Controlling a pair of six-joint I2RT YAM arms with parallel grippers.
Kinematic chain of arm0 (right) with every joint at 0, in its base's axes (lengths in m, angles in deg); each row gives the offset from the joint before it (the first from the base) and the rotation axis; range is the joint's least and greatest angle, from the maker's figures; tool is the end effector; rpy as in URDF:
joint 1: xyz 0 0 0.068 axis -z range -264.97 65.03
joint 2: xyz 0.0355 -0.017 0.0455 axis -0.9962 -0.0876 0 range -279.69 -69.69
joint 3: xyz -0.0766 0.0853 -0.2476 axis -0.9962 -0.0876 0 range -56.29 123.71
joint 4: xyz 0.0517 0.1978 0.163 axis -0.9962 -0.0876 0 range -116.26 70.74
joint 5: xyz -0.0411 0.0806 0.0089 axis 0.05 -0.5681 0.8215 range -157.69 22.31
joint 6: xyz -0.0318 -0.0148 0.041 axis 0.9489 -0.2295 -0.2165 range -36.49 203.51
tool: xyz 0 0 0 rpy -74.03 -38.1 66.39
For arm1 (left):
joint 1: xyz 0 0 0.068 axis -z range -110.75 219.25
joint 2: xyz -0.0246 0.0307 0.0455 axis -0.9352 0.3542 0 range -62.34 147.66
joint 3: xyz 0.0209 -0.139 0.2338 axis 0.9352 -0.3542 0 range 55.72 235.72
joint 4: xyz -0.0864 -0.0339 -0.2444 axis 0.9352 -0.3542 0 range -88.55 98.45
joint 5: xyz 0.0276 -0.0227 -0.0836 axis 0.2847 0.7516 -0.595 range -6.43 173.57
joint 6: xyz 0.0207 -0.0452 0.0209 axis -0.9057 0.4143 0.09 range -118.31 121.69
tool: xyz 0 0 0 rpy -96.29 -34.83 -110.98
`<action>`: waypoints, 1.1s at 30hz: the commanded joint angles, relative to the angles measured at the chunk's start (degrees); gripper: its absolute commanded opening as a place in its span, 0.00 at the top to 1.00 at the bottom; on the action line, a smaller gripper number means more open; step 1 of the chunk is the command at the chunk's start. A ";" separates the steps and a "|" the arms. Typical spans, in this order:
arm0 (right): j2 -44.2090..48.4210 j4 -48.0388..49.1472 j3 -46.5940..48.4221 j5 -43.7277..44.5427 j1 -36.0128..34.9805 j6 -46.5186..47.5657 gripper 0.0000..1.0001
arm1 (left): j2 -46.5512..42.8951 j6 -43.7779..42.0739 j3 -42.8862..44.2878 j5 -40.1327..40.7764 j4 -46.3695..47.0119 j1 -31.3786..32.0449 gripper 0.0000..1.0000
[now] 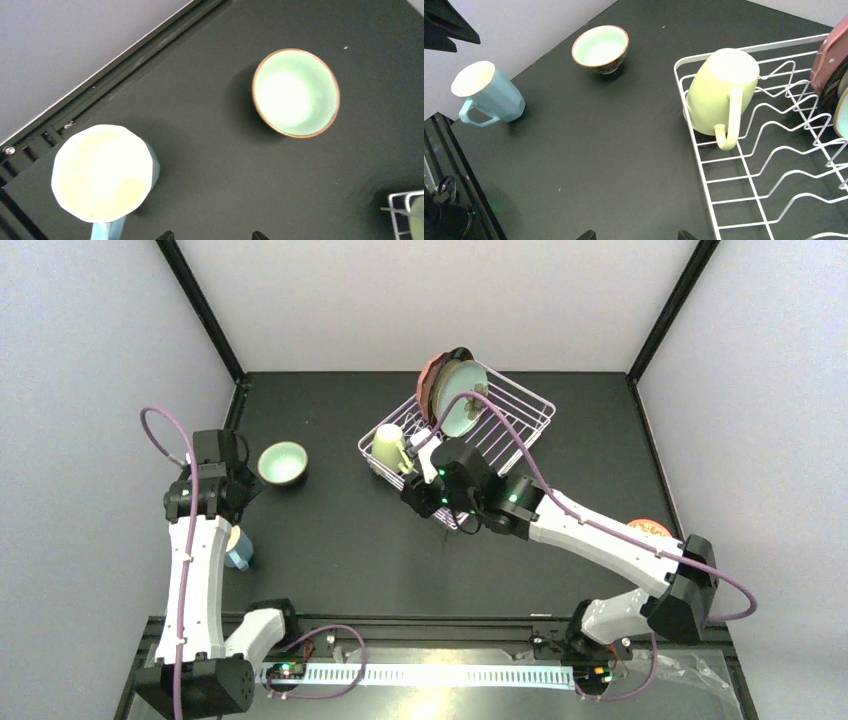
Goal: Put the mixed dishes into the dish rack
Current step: Grab the cup from the center of the board.
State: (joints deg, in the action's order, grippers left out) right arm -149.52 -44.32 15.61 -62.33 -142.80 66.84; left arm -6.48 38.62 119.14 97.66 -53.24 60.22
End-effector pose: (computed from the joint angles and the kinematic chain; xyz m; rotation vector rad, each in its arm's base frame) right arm 0.1712 0.2659 0.3394 -0.7261 2.0948 0.6457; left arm 0.1669 0.0354 0.3357 -1.0578 2.2409 0.1038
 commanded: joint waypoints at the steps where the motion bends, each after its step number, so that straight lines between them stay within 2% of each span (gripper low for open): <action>1: 3.41 2.98 -2.78 -0.87 0.17 0.39 0.06 | -0.62 1.23 1.55 4.58 -4.57 -0.44 0.11; 7: 6.38 2.83 -5.04 -1.90 0.18 1.02 0.06 | -2.92 1.49 -1.06 6.85 -6.26 -0.44 0.11; 18: 9.69 1.70 -9.00 -1.40 0.25 0.74 0.06 | -1.69 0.64 -9.08 6.10 -0.05 -0.94 0.11; 33: 14.21 0.65 -10.71 0.07 0.21 0.32 0.06 | 0.06 -0.55 -8.58 6.95 0.57 -1.31 0.12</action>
State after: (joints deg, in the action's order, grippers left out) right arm -136.51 -42.79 6.12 -63.35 -142.75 67.06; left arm -6.33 39.14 109.81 103.47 -53.09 59.45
